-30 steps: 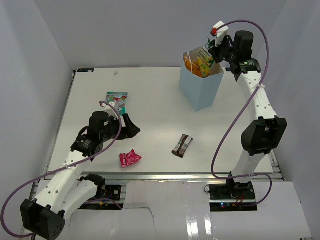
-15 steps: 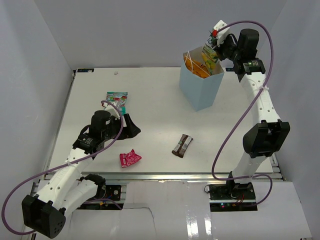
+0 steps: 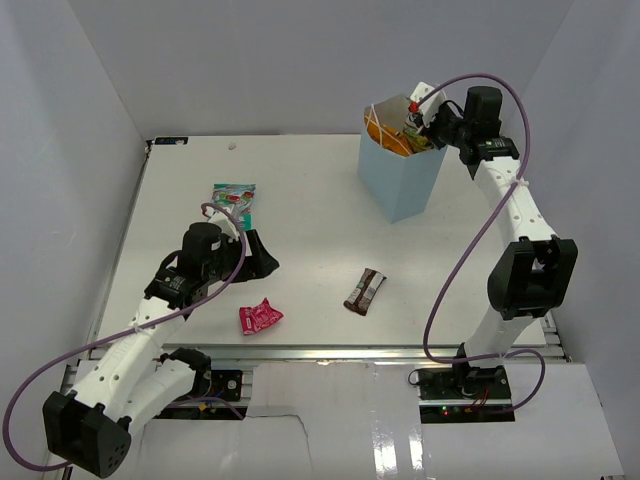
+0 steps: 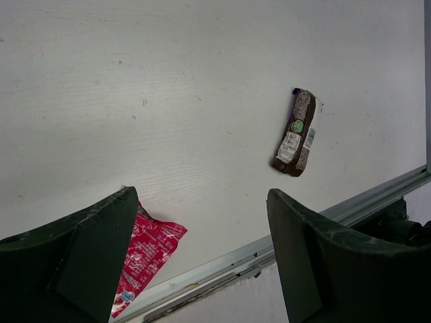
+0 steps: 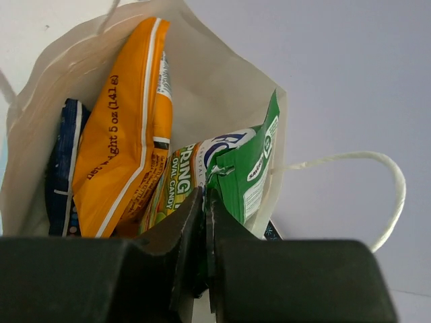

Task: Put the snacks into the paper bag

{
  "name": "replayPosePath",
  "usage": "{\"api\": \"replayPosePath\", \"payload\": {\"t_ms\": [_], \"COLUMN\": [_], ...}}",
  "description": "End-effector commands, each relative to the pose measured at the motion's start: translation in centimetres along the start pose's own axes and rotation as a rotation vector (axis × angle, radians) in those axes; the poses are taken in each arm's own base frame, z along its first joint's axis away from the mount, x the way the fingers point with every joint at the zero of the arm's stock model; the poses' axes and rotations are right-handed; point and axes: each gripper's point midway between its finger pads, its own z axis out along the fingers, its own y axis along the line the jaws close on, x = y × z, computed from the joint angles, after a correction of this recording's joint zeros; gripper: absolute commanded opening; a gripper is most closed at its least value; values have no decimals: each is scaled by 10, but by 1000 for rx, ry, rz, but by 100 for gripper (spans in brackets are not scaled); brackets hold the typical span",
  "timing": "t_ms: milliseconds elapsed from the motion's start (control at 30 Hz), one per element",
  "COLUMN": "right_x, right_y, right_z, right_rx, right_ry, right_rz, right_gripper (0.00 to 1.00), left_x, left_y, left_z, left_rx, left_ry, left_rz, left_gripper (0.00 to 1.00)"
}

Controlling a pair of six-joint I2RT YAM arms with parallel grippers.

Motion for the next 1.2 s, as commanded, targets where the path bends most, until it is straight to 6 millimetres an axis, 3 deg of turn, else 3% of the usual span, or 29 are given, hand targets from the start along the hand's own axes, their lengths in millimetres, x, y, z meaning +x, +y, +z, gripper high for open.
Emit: {"api": "replayPosePath", "payload": {"t_ms": [0, 167, 267, 300, 400, 533, 667, 733, 933, 1167], "right_x": [-27, -8, -3, -4, -27, -80, -113, -120, -130, -134], "right_y": [2, 27, 30, 28, 13, -15, -15, -8, 44, 107], "right_z": [-12, -5, -6, -8, -21, -51, -78, -88, -109, -109], "right_rx": [-35, -113, -116, -110, -83, -44, -80, -99, -288, -465], "right_ry": [-88, -45, -29, -28, -82, -195, -278, -294, -376, -349], "right_rz": [-80, 0, 47, 62, 149, 223, 241, 242, 213, 189], "right_gripper": [12, 19, 37, 48, 63, 79, 90, 90, 90, 89], "left_x": [-11, -8, -3, -1, 6, 22, 37, 41, 45, 71], "left_y": [-4, -3, 1, 3, 11, 22, 33, 39, 51, 56], "left_z": [-8, -6, -6, -6, -5, -2, -2, -7, -25, -33], "left_rx": [0, -6, -28, -37, -89, -159, -247, -299, -446, -491], "left_ry": [-39, -26, -6, 0, 32, 105, 169, 180, 126, 110], "left_rz": [4, -7, -21, -33, -72, -150, -237, -279, -506, -772], "left_gripper": [88, 89, 91, 92, 94, 94, 93, 93, 93, 91]}}
